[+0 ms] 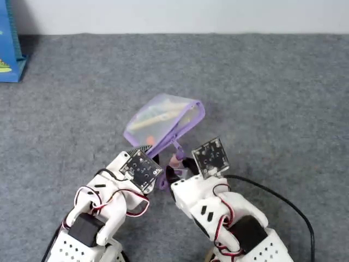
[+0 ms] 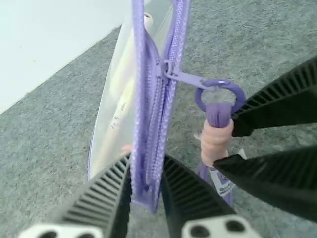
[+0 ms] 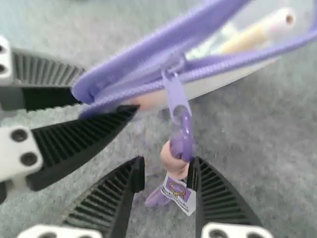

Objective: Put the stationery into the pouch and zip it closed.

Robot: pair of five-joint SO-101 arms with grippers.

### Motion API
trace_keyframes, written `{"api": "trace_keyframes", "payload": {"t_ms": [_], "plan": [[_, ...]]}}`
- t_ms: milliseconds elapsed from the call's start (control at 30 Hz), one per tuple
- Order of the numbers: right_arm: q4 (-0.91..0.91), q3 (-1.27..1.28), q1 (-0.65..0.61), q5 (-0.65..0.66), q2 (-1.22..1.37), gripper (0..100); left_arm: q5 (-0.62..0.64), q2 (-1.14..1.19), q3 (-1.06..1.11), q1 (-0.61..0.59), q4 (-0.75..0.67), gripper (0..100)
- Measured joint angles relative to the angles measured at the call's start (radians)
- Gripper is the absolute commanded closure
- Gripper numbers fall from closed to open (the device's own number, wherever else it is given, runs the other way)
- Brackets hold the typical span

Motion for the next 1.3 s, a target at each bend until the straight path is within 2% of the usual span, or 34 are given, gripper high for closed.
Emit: {"api": "trace_keyframes", "payload": {"t_ms": [167,267,533,733,1100,1300], "plan": [[0.002,0.002,-0.002,0.000,-0.017,85.1,0.000,0.000,0.000,0.000,0.000,99],[-0.061,0.034,0.002,0.000,-0.017,85.2,0.000,0.000,0.000,0.000,0.000,99],[-0.163,0.100,0.094,0.000,-0.017,85.3,0.000,0.000,0.000,0.000,0.000,99],[-0.181,0.100,0.094,0.000,-0.017,97.0,0.000,0.000,0.000,0.000,0.000,99],[-0.184,0.100,0.094,0.000,-0.017,99.1,0.000,0.000,0.000,0.000,0.000,99],[-0.132,0.048,0.212,0.000,-0.017,99.1,0.000,0.000,0.000,0.000,0.000,99]]}}
